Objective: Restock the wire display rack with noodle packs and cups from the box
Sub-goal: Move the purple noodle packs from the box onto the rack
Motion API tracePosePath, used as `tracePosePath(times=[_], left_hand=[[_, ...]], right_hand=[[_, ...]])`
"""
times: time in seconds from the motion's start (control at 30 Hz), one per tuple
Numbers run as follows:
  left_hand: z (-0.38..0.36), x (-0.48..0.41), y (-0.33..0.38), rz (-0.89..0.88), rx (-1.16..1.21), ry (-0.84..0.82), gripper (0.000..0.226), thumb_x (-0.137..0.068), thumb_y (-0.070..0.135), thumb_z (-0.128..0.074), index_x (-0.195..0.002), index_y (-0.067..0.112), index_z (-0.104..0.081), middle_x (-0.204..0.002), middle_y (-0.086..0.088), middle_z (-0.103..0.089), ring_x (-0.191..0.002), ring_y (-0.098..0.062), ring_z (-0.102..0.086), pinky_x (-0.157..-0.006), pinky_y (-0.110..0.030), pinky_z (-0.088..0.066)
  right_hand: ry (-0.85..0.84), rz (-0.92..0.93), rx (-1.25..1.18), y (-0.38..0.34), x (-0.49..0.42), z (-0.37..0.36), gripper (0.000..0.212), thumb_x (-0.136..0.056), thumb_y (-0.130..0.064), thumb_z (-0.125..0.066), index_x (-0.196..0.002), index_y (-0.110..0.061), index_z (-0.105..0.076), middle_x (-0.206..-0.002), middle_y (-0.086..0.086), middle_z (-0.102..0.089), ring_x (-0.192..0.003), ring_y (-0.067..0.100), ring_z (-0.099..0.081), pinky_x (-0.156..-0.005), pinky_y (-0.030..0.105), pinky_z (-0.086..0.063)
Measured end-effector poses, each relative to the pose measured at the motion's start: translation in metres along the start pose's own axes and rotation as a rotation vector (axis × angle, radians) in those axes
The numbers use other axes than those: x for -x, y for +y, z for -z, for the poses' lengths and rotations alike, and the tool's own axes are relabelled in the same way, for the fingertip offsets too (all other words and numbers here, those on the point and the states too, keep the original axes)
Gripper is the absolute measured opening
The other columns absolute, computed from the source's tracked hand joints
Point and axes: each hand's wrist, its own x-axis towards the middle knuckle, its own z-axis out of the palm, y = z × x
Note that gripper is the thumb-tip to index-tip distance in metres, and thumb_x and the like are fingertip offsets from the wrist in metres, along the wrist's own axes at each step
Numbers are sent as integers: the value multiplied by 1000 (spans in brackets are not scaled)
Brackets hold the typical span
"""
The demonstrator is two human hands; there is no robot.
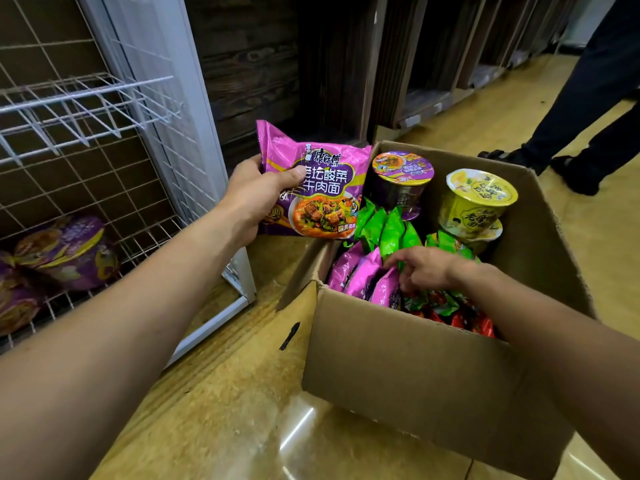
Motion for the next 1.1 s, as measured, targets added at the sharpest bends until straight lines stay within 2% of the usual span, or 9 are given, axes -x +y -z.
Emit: tracePosePath(times=[0.13, 0.33, 0.47, 0.6, 0.7, 0.83, 0.93, 1.03, 1.1], left_hand=[[0, 1, 0, -9, -15, -1, 43, -83, 29, -82, -120, 21, -61, -98, 1, -79, -88, -17, -77, -92, -45, -59], [-1, -1, -1, -22, -14, -7, 49, -83, 29, -82, -126, 19, -60, -100, 0, -79, -88, -18, -77, -91, -46, -59], [-2, -2, -3, -30, 16, 7, 53, -84, 29, -82, -130, 20, -58, -101, 1, -78, -88, -17, -77, -89, -44, -60], [-2, -2, -2, -55, 48, 51, 51, -84, 27, -81, -130, 19, -59, -101, 3, -77, -84, -13, -76, -84, -38, -61], [1, -4, -2, -59, 100, 88, 47, -84, 25, -82, -125, 20, -59, -102, 1, -77, -87, -16, -76, -86, -41, -61], [7, -8, -5, -50, 162, 91, 50, -82, 24, -83, -125, 20, -59, -104, -2, -78, -89, -20, -76, -87, -45, -61], [6, -9, -9, -65, 185, 69, 46, -81, 21, -84, -121, 17, -62, -99, -1, -78, -88, -19, -76, -87, -43, -61], [1, -9, -12, -57, 236, 59, 34, -83, 20, -82, -114, 19, -67, -100, -1, -78, -92, -21, -75, -89, -45, -60], [-2, -7, -10, -15, 295, 34, 23, -89, 20, -76, -110, 18, -69, -97, -2, -78, -88, -23, -75, -82, -42, -62]], right_hand=[[112, 10, 158, -3, 1, -1, 18, -85, -12, -66, -89, -29, -66, -96, -3, -75, -96, 19, -67, -81, 28, -52], [165, 196, 70, -11, 2, 20, 9, -88, -18, -75, -96, -20, -73, -98, -3, -66, -102, 18, -60, -89, 33, -48], [147, 234, -341, -12, 10, 26, 5, -95, -3, -64, -97, -8, -65, -97, 11, -70, -90, 19, -62, -77, 22, -48], [120, 266, -623, -21, 17, 38, 15, -97, 2, -58, -91, -12, -59, -82, 2, -65, -79, 11, -60, -73, 20, -47], [194, 347, -714, -40, 22, 50, 19, -96, 5, -56, -89, -12, -59, -75, -4, -68, -68, 1, -63, -65, 12, -49], [289, 478, -927, -67, 27, 66, 12, -97, 2, -56, -96, -9, -60, -77, 1, -71, -66, 9, -66, -67, 22, -56], [380, 528, -1121, -84, 29, 75, 14, -98, 1, -55, -90, -10, -58, -65, -1, -70, -58, 7, -67, -60, 22, -58], [432, 536, -1251, -97, 24, 77, 10, -98, 0, -57, -92, -7, -60, -70, 4, -71, -62, 12, -69, -64, 27, -60], [457, 501, -1300, -100, 19, 76, 8, -98, -1, -58, -92, -6, -61, -71, 6, -71, -63, 14, -69, -66, 29, -61]])
